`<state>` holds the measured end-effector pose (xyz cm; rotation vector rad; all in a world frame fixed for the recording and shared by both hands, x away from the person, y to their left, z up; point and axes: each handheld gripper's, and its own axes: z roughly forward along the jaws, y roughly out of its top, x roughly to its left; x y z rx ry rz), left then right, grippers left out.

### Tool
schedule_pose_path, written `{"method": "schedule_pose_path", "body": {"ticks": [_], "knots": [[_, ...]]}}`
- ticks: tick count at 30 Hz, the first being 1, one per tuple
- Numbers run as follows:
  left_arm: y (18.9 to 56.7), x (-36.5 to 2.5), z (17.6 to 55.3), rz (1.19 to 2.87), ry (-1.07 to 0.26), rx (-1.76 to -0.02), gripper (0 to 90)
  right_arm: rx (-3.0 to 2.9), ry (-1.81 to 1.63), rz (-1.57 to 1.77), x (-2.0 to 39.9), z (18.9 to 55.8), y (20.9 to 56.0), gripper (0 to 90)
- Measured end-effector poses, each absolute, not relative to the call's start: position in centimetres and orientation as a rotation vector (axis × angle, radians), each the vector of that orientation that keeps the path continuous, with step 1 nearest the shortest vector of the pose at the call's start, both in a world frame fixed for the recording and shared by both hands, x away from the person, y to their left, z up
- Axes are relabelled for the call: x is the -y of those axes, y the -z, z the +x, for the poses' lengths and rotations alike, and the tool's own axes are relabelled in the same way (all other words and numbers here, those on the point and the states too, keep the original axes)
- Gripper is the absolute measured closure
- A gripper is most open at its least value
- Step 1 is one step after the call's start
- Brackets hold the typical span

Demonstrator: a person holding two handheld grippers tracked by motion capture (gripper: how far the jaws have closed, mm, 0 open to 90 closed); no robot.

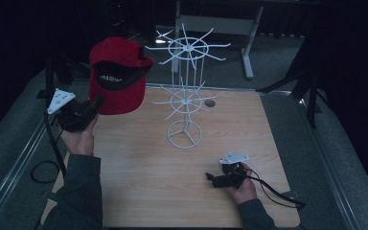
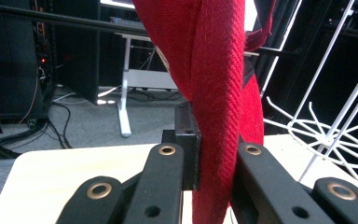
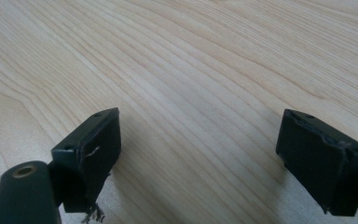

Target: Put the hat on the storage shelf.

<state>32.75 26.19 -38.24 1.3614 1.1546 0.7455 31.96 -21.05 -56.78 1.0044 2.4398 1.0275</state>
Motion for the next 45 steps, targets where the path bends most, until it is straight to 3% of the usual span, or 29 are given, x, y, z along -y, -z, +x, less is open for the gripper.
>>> {"method": "schedule_pose_path", "body": {"ticks": [45], "knots": [[35.8, -25.9, 31.3, 1.255, -0.769, -1.077, 85.9, -2.441, -1.027, 1.004, 21.1, 32.0, 56.8, 13.6]]}}
